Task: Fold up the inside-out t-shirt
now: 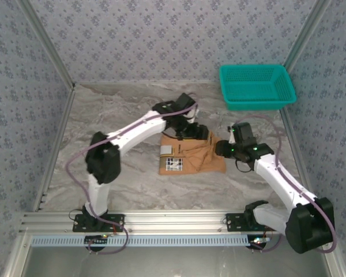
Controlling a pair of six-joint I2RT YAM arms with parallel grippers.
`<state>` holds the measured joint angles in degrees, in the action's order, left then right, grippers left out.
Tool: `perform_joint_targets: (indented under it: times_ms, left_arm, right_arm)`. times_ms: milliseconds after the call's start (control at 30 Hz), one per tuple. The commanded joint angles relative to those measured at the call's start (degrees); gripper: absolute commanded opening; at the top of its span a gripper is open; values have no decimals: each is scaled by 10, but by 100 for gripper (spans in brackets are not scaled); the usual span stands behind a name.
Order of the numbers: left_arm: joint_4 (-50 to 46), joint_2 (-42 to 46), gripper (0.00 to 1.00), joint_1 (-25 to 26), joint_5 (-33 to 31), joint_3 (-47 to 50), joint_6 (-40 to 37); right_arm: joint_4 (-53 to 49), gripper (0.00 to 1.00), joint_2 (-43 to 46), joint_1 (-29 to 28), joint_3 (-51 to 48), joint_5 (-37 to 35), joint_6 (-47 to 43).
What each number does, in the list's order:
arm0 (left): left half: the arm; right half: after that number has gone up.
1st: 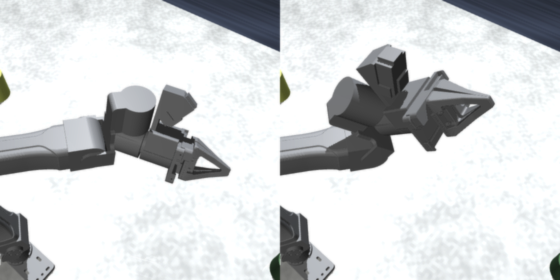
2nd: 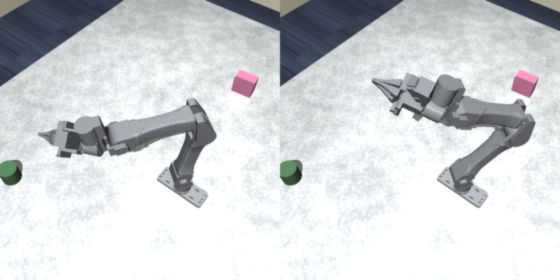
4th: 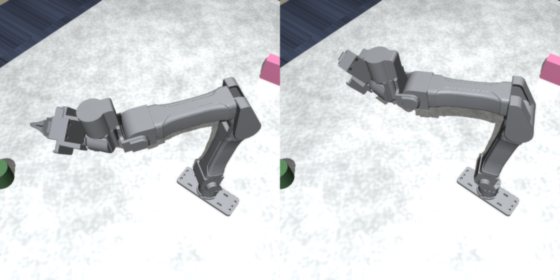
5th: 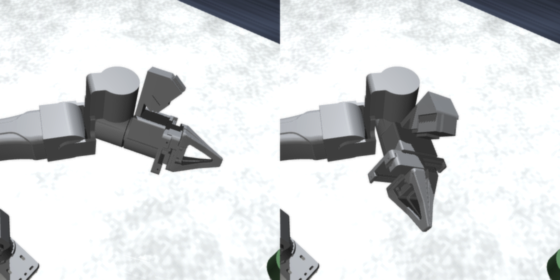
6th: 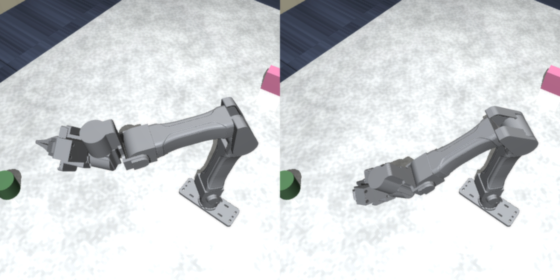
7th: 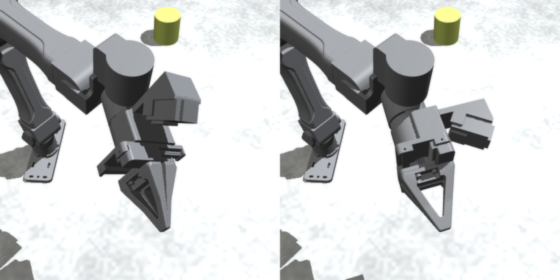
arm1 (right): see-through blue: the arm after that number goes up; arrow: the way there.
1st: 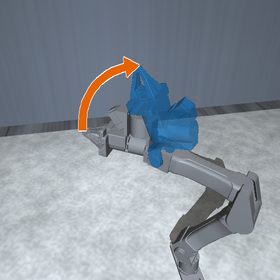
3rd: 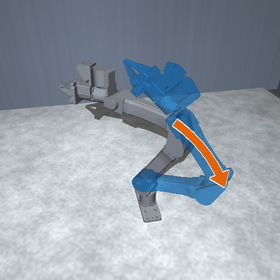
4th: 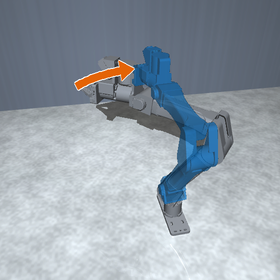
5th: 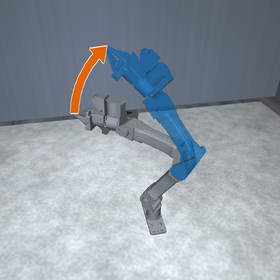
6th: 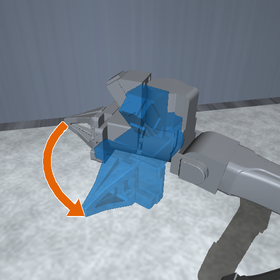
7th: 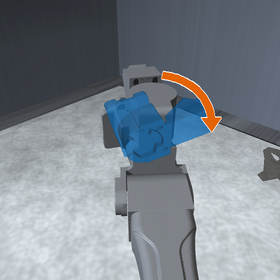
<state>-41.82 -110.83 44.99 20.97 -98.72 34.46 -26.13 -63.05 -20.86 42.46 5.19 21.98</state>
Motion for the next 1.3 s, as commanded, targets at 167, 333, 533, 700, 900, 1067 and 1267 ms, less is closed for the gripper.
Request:
perform_joint_targets:
  times_ms: [167, 333, 533, 700, 900, 1067, 1267]
  left_arm:
    - [157, 118, 66, -113, 15, 248, 58]
    - [190, 67, 62, -127, 32, 243, 50]
    - [220, 5, 58, -131, 55, 224, 44]
    - [240, -20, 56, -142, 64, 238, 51]
    - [240, -31, 56, -145, 57, 245, 45]
    - [234, -36, 56, -146, 48, 244, 35]
    - [220, -35, 56, -145, 41, 239, 24]
  right_arm:
    - [106, 48, -132, -171, 82, -9, -37]
    - [132, 48, -208, -202, 116, -31, -53]
    - [106, 50, -278, -210, 157, -92, -86]
    - [65, 51, -318, -212, 167, -133, -88]
    - [-15, 29, -299, -212, 161, -203, -85]
    - [-80, 10, -237, -200, 134, -234, -69]
    - [-187, 4, -170, -151, 89, -253, -18]
